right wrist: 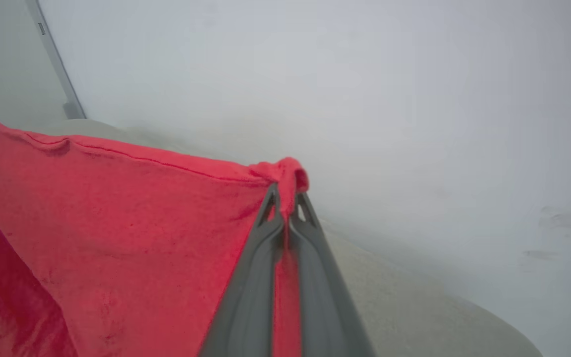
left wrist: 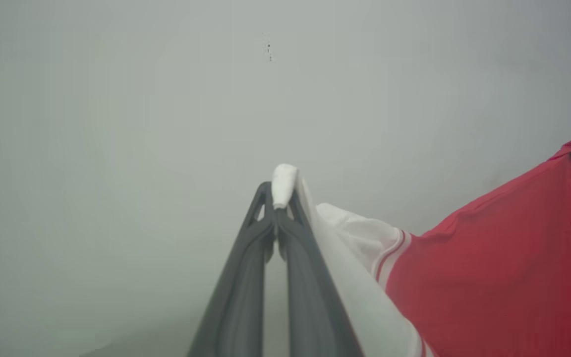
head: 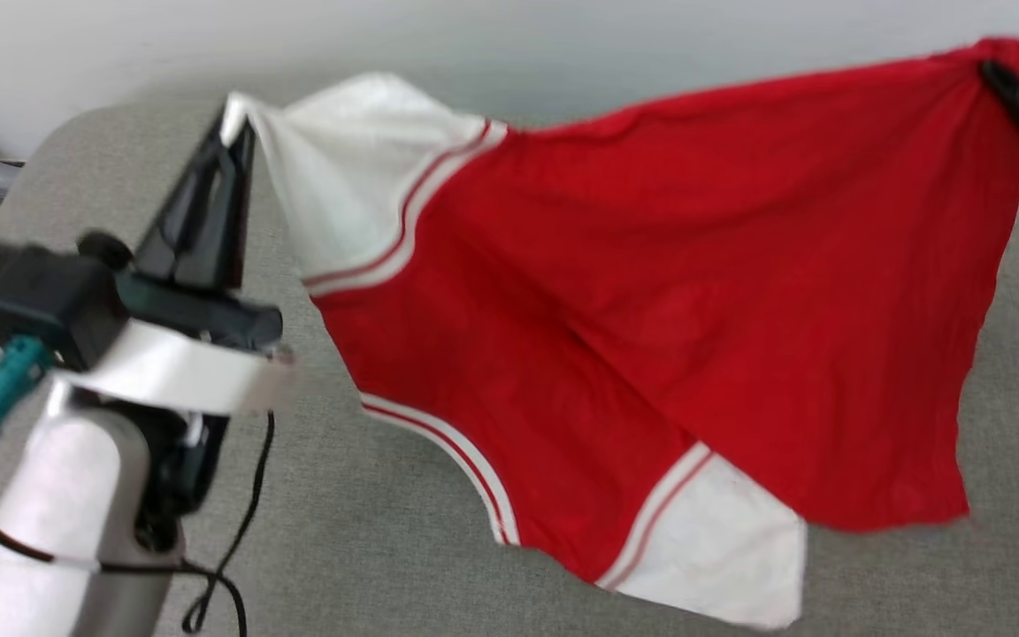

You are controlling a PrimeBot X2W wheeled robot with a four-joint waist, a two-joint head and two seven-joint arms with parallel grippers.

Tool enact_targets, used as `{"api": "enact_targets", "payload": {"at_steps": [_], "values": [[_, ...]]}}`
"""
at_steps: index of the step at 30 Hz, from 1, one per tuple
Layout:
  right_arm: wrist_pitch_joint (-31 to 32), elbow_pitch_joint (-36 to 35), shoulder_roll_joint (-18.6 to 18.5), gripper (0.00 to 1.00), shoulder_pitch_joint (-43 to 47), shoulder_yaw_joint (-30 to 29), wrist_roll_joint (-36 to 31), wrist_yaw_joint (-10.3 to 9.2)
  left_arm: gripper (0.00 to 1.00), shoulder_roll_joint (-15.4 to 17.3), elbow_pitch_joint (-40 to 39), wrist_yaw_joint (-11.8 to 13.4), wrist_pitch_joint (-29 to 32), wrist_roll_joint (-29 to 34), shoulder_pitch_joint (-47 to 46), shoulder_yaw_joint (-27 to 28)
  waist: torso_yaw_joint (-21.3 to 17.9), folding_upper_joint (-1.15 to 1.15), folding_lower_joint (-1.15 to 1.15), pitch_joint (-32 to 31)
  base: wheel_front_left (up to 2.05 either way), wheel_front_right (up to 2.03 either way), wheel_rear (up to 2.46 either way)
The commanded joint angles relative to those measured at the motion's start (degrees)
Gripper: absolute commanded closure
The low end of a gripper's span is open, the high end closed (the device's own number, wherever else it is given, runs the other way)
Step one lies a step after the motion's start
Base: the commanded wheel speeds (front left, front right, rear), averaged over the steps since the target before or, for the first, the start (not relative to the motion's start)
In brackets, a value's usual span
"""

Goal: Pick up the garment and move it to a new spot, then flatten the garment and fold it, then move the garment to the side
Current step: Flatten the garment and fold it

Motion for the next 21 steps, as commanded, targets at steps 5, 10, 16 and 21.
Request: {"api": "enact_targets", "payload": {"at_steps": [5,10,16,21], "values": [[0.3,-4.3,3.5,1.0,-3.4,-5.2,-4.6,-0.05,1.0,1.6,-0.9,-1.7,2.9,0.5,-11.3,0.8,-1.8,0.0,0.0,3.1,0.0,0.0,0.0],[1.2,-6.1,5.6,1.0,-8.5,-8.8,-8.7,-0.05,1.0,1.3,0.7,-3.5,5.3,0.1,-22.4,0.1,-2.2,0.0,0.0,7.1,0.0,0.0,0.0],[3.1,-5.3,6.3,1.0,-18.5,-10.5,-11.8,-0.05,1.0,0.6,6.5,-6.0,6.4,0.7,-37.5,-0.5,-2.2,0.0,0.0,13.5,0.0,0.0,0.0],[3.2,-1.3,6.1,1.0,-29.8,-10.6,-14.9,-0.05,1.0,0.7,13.6,-7.8,6.5,0.8,-51.8,-0.2,-2.2,0.0,0.0,19.0,0.0,0.0,0.0]]}}
